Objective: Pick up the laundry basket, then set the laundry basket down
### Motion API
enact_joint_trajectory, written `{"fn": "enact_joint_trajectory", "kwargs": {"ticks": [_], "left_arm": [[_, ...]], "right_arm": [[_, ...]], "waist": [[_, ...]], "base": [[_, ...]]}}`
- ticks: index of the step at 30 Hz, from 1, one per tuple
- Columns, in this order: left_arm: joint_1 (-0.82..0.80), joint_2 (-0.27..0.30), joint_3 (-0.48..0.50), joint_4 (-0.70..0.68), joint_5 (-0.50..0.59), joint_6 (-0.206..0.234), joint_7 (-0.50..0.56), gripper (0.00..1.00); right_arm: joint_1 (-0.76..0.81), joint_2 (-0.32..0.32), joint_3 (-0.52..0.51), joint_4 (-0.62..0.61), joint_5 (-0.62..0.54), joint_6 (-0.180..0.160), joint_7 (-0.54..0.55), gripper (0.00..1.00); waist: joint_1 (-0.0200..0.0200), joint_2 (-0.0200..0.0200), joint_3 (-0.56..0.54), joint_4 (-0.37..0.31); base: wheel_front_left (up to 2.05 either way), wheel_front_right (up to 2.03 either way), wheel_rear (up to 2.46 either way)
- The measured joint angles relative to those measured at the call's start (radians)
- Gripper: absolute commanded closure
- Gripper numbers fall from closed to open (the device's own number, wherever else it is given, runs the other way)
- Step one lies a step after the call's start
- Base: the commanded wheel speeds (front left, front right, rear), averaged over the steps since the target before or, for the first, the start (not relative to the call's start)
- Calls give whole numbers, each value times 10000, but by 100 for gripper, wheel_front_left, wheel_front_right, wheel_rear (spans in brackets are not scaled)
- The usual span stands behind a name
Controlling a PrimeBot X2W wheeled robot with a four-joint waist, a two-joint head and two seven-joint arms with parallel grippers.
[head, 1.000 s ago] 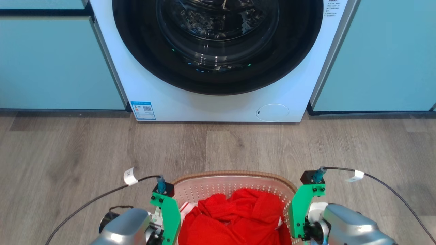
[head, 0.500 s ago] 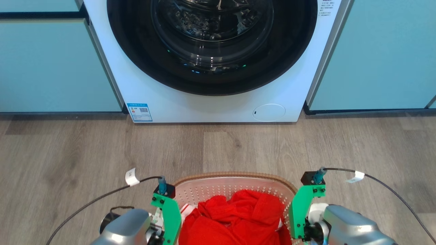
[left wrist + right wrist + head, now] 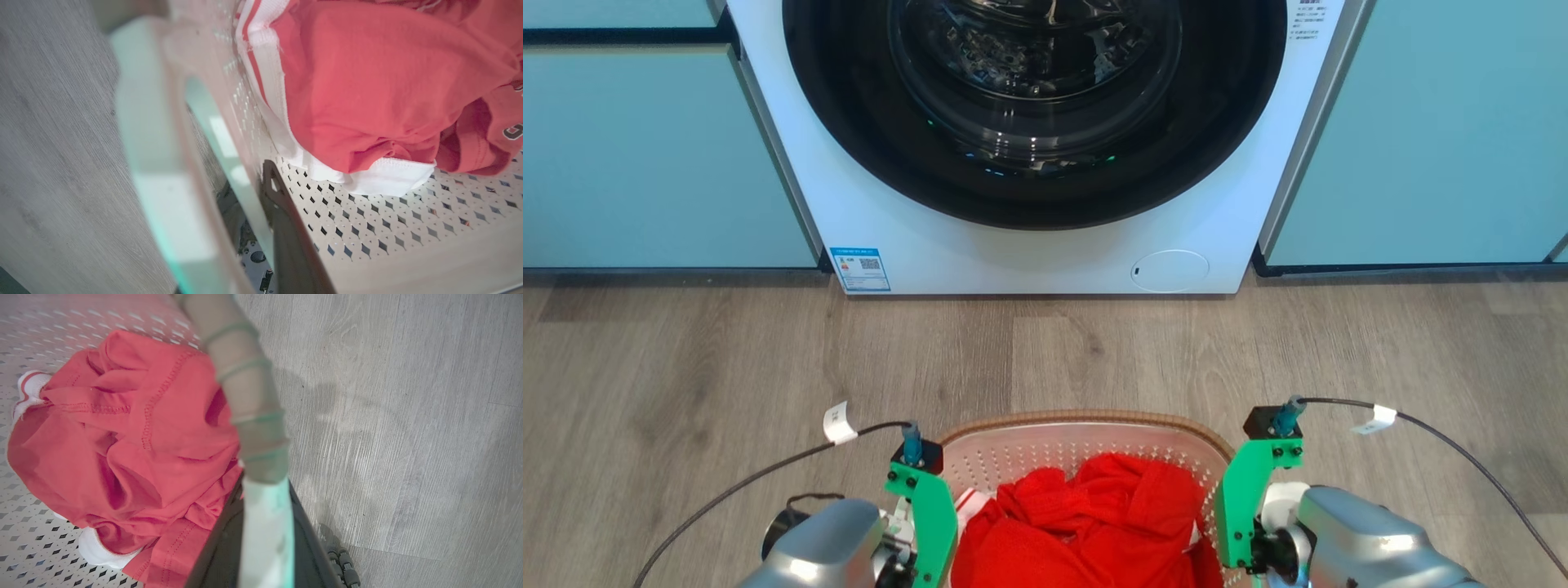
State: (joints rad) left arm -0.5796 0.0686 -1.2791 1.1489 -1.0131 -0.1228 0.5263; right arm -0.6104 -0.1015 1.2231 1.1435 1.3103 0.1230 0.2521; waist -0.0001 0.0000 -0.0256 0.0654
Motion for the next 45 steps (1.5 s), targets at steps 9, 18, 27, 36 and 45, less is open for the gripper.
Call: {"fn": "enact_joint_trajectory", "kwargs": {"ticks": [9, 18, 27, 36, 45], "left_arm": [[1, 4, -2, -15, -2, 0, 65, 100], [1, 17, -4, -38, -2, 0, 148, 100], [1, 36, -4, -86, -2, 0, 217, 100], [1, 44, -6, -123, -2, 0, 284, 100], [-323, 46, -13, -81, 12, 0, 148, 100]], "right_arm": [[1, -2, 90, 10, 117, 0, -2, 100], [1, -2, 173, 10, 196, 0, -2, 100], [0, -4, 270, 19, 288, 0, -44, 100], [0, -6, 309, 46, 433, 0, -46, 100], [-305, -15, 359, 46, 376, 0, -405, 100]], "waist": [[1, 0, -58, 29], [1, 0, -74, 30], [1, 0, -26, 32], [1, 0, 109, 33], [0, 0, 768, -12]], "base": [[0, 0, 0], [0, 0, 0], [0, 0, 0], [0, 0, 0], [0, 0, 0]]}}
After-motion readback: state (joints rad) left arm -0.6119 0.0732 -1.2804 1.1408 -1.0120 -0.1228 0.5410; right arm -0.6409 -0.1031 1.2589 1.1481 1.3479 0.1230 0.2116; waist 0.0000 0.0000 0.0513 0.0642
